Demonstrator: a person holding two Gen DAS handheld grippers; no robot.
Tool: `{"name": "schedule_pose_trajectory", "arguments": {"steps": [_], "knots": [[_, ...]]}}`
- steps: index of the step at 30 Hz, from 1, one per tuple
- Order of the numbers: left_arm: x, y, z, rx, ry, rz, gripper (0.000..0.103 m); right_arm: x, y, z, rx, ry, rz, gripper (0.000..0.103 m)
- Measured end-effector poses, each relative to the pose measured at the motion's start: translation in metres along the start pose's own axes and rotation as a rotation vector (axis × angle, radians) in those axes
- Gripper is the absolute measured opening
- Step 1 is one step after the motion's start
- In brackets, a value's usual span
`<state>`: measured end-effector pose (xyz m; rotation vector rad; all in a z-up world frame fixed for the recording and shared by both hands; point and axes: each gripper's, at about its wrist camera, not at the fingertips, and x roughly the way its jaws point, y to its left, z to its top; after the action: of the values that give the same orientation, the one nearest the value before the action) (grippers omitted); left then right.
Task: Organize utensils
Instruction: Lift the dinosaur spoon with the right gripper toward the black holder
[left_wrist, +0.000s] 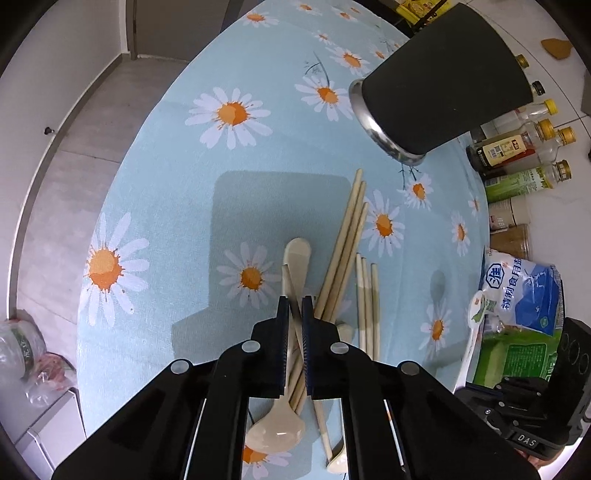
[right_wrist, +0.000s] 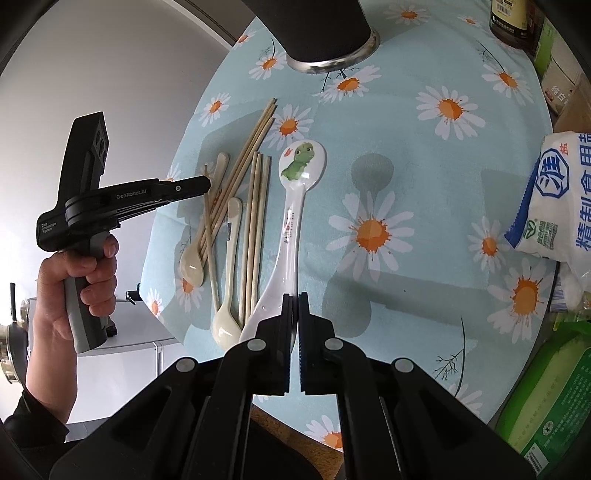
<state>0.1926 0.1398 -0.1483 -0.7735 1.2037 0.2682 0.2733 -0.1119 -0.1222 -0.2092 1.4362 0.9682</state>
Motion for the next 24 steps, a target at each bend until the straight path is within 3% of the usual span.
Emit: {"name": "schedule_pose_trajectory", "arguments": {"steps": [16, 24], "knots": [[-0.033, -0.024, -0.004, 0.078, -0.118, 0.029, 0.003, -0.001, 0.008, 0.016, -0.026, -0.033, 0.042, 0.004], [-0.048, -0.030, 0.012, 0.120, -0.161, -0.013, 0.003, -0.008, 0.022, 0.037, -0.036, -0.076, 0.034, 0.004]]}}
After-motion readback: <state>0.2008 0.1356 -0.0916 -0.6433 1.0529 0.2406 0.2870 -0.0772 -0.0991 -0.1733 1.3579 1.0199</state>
